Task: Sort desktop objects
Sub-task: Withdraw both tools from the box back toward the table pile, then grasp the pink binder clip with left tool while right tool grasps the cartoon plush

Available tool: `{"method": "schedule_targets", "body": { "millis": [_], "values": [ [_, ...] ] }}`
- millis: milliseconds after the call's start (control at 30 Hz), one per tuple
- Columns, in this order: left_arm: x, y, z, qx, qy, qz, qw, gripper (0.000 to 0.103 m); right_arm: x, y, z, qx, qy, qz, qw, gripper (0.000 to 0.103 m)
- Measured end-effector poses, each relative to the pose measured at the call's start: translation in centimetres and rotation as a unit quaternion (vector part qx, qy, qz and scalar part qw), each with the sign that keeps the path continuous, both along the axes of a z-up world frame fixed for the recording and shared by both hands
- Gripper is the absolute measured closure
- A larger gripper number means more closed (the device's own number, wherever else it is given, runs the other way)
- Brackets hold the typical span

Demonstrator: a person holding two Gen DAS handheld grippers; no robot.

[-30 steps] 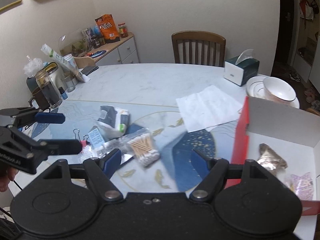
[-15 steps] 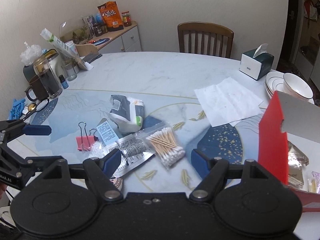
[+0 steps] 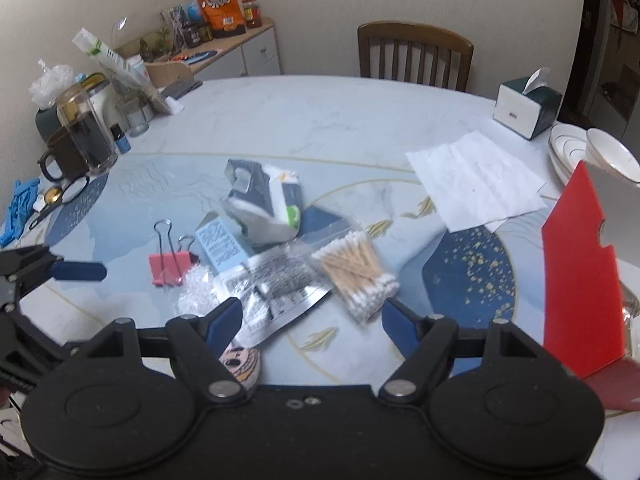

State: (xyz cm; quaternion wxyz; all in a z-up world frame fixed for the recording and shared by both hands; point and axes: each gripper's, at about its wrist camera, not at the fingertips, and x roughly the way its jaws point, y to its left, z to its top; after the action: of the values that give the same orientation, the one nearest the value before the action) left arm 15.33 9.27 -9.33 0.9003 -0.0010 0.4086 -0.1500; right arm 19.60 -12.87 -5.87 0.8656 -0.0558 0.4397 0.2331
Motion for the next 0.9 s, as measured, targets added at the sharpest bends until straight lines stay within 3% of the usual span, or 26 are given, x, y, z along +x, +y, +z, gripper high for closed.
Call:
{"method": "schedule_targets", "body": {
  "millis": [733,900],
  "values": [
    [5.2,2.9,-4.0,0.049,0.009,0.032,0.9982,0.002,-1.7,4.4,-3.6,-0.03,0.054,0.05,0.997,0.027],
    [5.9,3.0,-4.0,0.046,0.005,0.031,0.9984,0.01,-1.7,4.6,-3.9,-0.033,0.061,0.052,0.996,0.028]
  ]
}}
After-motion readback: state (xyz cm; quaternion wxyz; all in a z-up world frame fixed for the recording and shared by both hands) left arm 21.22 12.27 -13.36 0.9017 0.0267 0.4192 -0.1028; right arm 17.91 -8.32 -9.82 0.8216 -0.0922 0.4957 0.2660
